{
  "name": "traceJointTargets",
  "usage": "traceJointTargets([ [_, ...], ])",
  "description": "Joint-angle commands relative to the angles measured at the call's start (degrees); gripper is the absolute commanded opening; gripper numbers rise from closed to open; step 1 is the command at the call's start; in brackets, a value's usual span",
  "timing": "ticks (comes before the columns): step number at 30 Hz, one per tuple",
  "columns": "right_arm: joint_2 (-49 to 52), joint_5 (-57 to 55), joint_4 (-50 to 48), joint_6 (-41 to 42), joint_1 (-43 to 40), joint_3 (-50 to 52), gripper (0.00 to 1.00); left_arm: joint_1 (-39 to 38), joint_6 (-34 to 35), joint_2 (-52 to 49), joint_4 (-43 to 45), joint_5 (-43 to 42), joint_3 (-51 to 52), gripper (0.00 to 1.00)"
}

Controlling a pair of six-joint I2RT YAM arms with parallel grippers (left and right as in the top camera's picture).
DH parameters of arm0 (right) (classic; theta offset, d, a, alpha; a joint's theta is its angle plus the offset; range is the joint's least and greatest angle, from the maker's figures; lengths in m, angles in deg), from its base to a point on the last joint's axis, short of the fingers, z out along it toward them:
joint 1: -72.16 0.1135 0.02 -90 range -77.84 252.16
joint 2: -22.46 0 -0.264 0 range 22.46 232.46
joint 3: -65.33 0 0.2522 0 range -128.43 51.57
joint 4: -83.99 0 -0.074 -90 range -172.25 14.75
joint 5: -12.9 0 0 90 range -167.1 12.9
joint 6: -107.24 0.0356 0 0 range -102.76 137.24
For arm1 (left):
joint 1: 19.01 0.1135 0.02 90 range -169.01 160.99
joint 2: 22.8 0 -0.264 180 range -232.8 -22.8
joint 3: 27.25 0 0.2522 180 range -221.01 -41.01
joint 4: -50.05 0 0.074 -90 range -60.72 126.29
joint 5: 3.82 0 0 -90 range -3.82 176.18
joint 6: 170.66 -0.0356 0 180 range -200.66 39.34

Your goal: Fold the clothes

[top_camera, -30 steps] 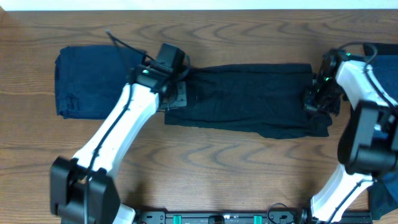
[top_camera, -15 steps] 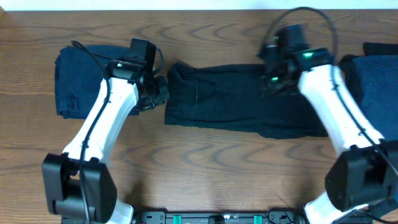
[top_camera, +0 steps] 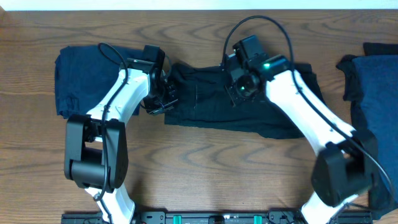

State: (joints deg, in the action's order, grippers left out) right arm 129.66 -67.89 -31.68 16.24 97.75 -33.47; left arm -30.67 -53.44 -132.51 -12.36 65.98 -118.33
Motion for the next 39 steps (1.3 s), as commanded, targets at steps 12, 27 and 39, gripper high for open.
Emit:
traceJointTargets([
  [12,11.6,-1.7,-6.5,-2.1,0.3,0.4,0.01,0.0,0.5,-1.9,4.5,0.6,1.7,0.06],
  [27,11.7,-4.4,-7.6,-1.8,0.2,0.4,0.01,-0.2,2.0,-1.9,14.5,2.9,9.9,0.06],
  [39,11.8,-9.6,-10.2,-1.0,0.2,0.4,0.01,-1.3,1.3,-1.9,15.6,5.9,10.5,0.06],
])
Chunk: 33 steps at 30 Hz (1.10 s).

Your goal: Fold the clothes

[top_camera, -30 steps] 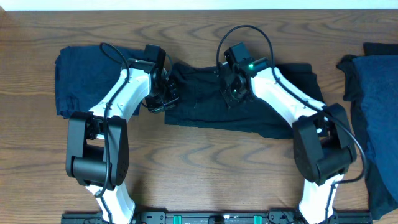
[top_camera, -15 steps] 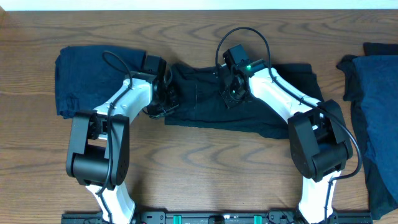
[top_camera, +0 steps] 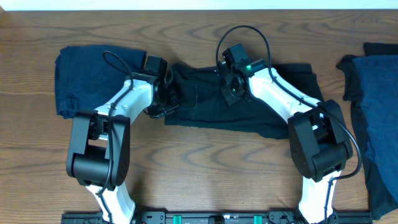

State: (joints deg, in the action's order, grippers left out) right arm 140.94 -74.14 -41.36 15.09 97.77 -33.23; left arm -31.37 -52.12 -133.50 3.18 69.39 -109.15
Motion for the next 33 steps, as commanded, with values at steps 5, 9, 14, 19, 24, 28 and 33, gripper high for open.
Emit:
traceJointTargets([
  [5,0.5,-8.8,-3.2,2.6,-0.4,0.2,0.01,-0.6,0.0,-0.9,0.1,2.5,1.3,0.06],
  [9,0.5,-8.8,-6.7,2.6,-1.6,0.2,0.01,-0.6,-0.5,-0.9,0.2,3.0,1.3,0.06],
  [14,0.5,-8.8,-11.9,3.9,-3.7,0.2,0.01,-0.6,-1.0,-0.9,0.2,3.0,1.3,0.06],
  [19,0.3,-8.7,-16.5,4.9,-5.4,0.0,0.01,-0.6,-1.0,-0.9,0.2,3.0,1.3,0.06],
  [24,-3.5,-3.5,-13.6,4.5,-6.2,-3.0,0.01,-0.6,-1.0,-0.9,0.2,3.0,1.3,0.06],
  [28,-8.3,0.8,-7.6,3.8,-6.1,-3.3,0.01,-0.6,-1.0,-0.9,0.2,3.0,1.3,0.06],
  [33,-8.5,0.7,0.9,3.8,-5.4,-2.5,0.01,-0.6,-1.0,-0.9,0.2,3.0,1.3,0.06],
])
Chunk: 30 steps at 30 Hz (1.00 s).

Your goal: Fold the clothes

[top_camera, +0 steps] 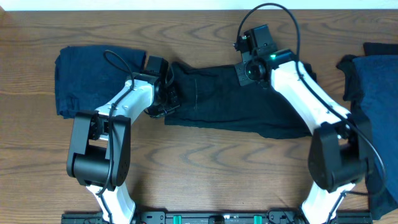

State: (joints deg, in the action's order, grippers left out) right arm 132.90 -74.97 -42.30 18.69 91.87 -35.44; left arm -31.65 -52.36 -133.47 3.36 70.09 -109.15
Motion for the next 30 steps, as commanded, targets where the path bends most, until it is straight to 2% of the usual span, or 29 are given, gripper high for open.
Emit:
traceJointTargets([
  [1,-0.1,1.5,2.1,0.2,0.5,0.3,0.01,-0.3,-0.8,-0.9,0.0,2.3,1.3,0.06],
  [7,4.0,1.8,-1.9,0.2,0.6,5.2,0.01,-0.3,-0.8,-0.9,0.1,2.3,1.3,0.06],
  [17,10.5,1.7,-6.3,0.2,0.5,6.4,0.01,-0.3,-0.8,-0.9,0.3,2.3,1.3,0.06],
  [30,13.4,-2.2,-22.7,2.1,-0.7,6.4,0.01,-0.3,-0.8,-0.9,0.3,2.3,1.3,0.06],
])
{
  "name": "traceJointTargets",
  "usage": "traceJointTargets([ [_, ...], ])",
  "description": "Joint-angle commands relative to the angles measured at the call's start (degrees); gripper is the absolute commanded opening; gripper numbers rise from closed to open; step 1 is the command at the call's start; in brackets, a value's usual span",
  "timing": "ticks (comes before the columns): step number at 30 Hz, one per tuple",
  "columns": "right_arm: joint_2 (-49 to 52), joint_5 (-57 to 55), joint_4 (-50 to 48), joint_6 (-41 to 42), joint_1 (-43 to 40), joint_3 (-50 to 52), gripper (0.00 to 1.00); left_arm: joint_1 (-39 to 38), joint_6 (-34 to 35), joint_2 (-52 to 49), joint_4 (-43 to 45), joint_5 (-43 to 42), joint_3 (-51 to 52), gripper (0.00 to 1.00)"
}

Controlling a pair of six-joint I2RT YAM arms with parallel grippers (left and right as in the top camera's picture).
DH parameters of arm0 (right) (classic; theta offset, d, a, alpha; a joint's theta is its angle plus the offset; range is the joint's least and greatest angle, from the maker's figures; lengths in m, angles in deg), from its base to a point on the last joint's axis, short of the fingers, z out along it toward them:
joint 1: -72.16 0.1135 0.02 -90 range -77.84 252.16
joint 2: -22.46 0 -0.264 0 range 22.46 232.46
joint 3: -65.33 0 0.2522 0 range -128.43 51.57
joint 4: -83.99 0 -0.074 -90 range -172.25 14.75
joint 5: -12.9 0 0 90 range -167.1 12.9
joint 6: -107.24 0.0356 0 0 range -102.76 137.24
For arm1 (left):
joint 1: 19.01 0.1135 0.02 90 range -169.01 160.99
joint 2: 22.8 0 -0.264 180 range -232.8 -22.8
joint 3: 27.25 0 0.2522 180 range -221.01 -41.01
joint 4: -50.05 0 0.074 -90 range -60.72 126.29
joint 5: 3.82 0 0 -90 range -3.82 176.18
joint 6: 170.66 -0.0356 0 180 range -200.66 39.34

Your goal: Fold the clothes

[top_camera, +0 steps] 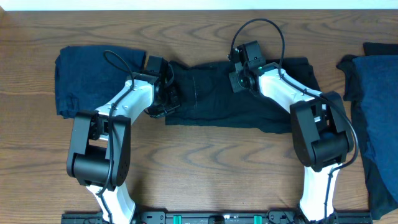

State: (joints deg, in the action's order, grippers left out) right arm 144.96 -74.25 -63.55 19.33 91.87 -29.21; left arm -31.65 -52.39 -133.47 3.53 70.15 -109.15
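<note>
A black garment (217,106) lies spread across the middle of the table. My left gripper (168,99) sits low at its left edge, and its fingers look shut on the cloth there. My right gripper (239,79) is down on the garment's upper edge, near the middle. The wrist hides its fingers, so I cannot tell whether they are open or shut.
A folded navy cloth (84,78) lies at the far left, just behind the left arm. A pile of navy clothes (376,106) fills the right edge of the table. Bare wood table (205,162) runs along the front.
My right gripper has moved a little left and toward the front, from the garment's top edge onto the cloth. The left gripper has not moved.
My left gripper has stayed at the garment's left edge at every moment. My right gripper was on the cloth's upper middle, then slightly further left, then at the top edge further right, and now it is back on the upper middle.
</note>
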Motion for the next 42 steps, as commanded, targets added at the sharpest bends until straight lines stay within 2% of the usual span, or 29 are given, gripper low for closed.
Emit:
traceJointTargets([
  [1,1.4,-4.9,-2.8,2.1,-0.9,0.2,0.01,-0.3,-0.8,-0.9,0.1,2.2,1.3,0.06],
  [7,2.4,-11.0,-11.8,2.3,-1.6,0.2,0.05,-0.3,-2.1,-0.9,0.1,2.2,1.3,0.06],
  [10,2.4,-12.5,-17.2,2.3,-1.9,0.2,0.13,-0.3,-2.7,-0.9,0.1,2.2,1.3,0.06],
  [14,2.4,-12.5,-23.0,2.4,-3.0,0.2,0.17,-0.3,-3.0,-0.9,0.2,2.2,1.3,0.06],
  [17,1.1,-12.5,-24.8,2.3,-3.9,0.2,0.16,-0.3,-3.2,-0.9,0.7,2.2,1.2,0.06],
  [20,-3.5,-12.5,-22.1,1.9,-5.1,0.2,0.13,-0.3,-4.8,-0.2,1.1,2.2,0.5,0.06],
  [23,-10.3,-12.5,-14.6,1.9,-6.4,0.2,0.11,-0.3,-5.7,2.4,1.1,2.2,-1.3,0.06],
  [26,-16.2,-12.5,-6.0,1.9,-8.1,0.2,0.01,-0.4,-5.7,6.5,1.6,2.2,-3.2,0.06],
  [29,-19.2,-12.5,1.1,1.9,-10.3,0.2,0.01,-0.4,-5.7,10.5,4.4,2.2,-3.6,0.06],
  [34,-17.9,-12.4,6.9,1.9,-14.2,0.2,0.01,-1.0,-5.7,11.8,10.0,2.2,-3.6,0.06],
  [42,-10.4,-8.5,4.4,1.9,-18.2,0.2,0.01,-3.4,-5.5,4.7,23.0,2.2,-3.6,0.06],
])
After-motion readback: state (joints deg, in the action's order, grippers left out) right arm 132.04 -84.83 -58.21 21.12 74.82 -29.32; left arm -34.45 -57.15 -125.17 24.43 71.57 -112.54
